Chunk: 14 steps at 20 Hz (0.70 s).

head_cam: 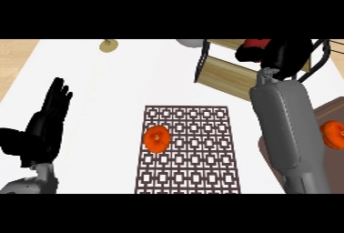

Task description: Pick the tomato from the placemat and place it in the tiered shelf

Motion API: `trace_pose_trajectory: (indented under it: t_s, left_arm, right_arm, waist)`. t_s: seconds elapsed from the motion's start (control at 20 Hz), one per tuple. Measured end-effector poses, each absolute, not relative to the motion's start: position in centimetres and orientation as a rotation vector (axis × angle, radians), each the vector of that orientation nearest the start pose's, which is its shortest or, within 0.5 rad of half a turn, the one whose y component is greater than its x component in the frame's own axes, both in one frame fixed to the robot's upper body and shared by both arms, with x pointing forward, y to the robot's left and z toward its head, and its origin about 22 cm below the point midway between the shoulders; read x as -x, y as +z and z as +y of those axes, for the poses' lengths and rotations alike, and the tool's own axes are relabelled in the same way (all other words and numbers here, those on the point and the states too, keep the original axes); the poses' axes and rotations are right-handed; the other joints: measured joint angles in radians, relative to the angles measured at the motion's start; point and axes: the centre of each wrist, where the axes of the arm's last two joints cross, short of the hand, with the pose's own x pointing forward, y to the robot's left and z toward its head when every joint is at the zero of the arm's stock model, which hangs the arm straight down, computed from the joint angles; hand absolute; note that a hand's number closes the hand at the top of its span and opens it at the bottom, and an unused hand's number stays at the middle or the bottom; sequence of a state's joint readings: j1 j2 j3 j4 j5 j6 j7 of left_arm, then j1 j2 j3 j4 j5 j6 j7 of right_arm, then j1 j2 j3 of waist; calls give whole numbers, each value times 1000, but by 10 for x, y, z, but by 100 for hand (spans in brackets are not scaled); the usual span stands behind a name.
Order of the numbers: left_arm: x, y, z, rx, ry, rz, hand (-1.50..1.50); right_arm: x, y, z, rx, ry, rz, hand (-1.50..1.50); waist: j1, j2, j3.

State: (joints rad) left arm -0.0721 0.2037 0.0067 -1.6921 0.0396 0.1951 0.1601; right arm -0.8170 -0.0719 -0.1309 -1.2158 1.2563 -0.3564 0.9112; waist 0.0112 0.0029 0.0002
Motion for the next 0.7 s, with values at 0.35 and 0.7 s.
trace_pose_trajectory:
  t_s: [0.35,0.7]
  left_arm:
    - [-257,62,267,-239,23,-1609,0]
    - [-261,55,267,-241,32,-1609,0]
  right_arm:
    - [-419,146,-181,1270,-102,-1251,-150]
    - [-431,138,-199,1161,-134,-1286,-150]
  waist:
    - [5,1,0]
    - [0,-4,-2]
